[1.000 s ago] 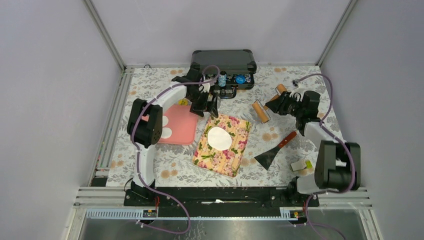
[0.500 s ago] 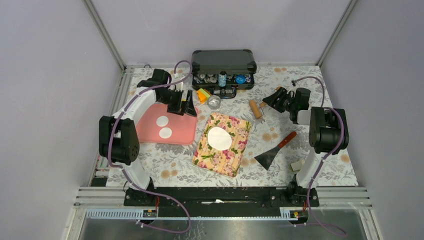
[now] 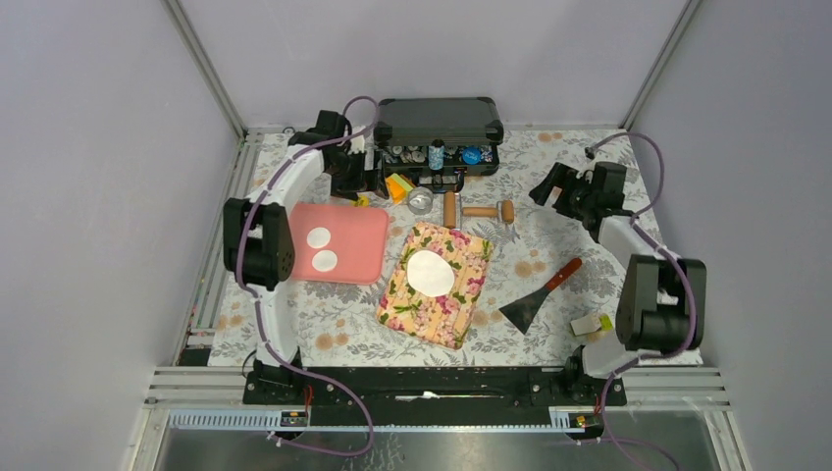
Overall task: Roll out the dumpling wrappers from the dough
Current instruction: Place the rolling pin at the center of the board, then pick up the dumpling mold from the center of the board.
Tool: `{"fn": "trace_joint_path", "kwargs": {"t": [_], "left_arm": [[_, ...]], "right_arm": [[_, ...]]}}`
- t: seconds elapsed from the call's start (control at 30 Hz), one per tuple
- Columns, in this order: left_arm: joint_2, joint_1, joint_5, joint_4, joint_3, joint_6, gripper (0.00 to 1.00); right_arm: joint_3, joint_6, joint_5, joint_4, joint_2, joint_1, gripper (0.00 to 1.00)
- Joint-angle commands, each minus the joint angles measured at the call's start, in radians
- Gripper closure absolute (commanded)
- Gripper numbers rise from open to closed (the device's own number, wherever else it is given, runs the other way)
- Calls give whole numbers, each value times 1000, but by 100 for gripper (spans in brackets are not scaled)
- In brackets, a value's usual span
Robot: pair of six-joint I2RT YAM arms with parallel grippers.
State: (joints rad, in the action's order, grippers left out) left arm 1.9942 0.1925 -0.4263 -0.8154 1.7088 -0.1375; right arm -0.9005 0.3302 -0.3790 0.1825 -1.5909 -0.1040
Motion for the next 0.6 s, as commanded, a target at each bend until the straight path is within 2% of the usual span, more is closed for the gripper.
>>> {"fn": "trace_joint_path", "kwargs": {"t": [0.0,0.2,0.33,0.57], "left_arm": [[68,64,170,-4,140,-125,7],[155,153,304,4,234,-210,21],[225,192,377,-19,321,-252,30],[346,212,457,-51,465,-293,31]], "right_arm": [[2,-154,120,-139,191,4,1],[94,-193,86,-38,377,3,2],[122,-205,39,-6,433,4,5],[153,-173,-42,22,443,3,11]]}}
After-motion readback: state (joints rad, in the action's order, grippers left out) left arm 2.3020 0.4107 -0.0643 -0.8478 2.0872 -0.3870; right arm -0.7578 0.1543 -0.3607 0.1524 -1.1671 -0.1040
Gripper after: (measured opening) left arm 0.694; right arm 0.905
